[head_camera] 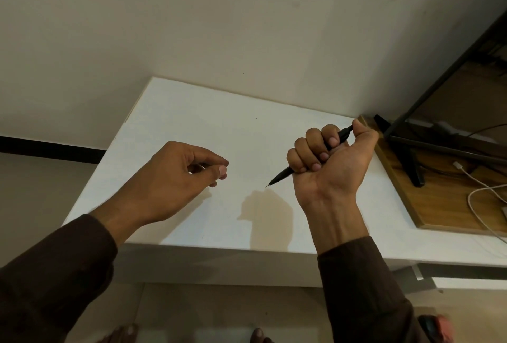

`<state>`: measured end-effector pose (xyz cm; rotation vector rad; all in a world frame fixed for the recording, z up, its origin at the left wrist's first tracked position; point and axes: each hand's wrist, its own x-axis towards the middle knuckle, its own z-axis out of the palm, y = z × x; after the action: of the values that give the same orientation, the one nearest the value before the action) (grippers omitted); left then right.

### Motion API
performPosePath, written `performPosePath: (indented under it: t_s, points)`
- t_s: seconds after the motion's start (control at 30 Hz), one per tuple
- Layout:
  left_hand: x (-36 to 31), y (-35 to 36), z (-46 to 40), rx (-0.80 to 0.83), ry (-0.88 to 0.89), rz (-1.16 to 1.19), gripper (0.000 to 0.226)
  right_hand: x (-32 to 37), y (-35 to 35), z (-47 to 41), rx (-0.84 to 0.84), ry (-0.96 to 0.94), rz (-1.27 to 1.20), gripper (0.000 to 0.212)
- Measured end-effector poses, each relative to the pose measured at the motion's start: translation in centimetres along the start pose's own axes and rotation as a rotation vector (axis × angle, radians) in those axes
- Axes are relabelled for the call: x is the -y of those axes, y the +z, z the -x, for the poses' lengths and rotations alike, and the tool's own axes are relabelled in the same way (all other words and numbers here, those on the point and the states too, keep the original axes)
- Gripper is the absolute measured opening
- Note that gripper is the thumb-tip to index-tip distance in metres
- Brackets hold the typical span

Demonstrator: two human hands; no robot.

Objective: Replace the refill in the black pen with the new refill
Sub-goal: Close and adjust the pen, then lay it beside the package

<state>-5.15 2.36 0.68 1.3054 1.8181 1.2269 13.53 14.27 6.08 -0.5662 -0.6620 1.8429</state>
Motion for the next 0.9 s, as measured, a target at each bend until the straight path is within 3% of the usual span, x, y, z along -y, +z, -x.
performPosePath:
  t_s: [0.9]
  points:
    - [0.19, 0.19, 0.1, 0.023, -0.007, 0.019, 0.017, 0.38, -0.21, -0.22, -0.02, -0.009, -0.028, 0.046]
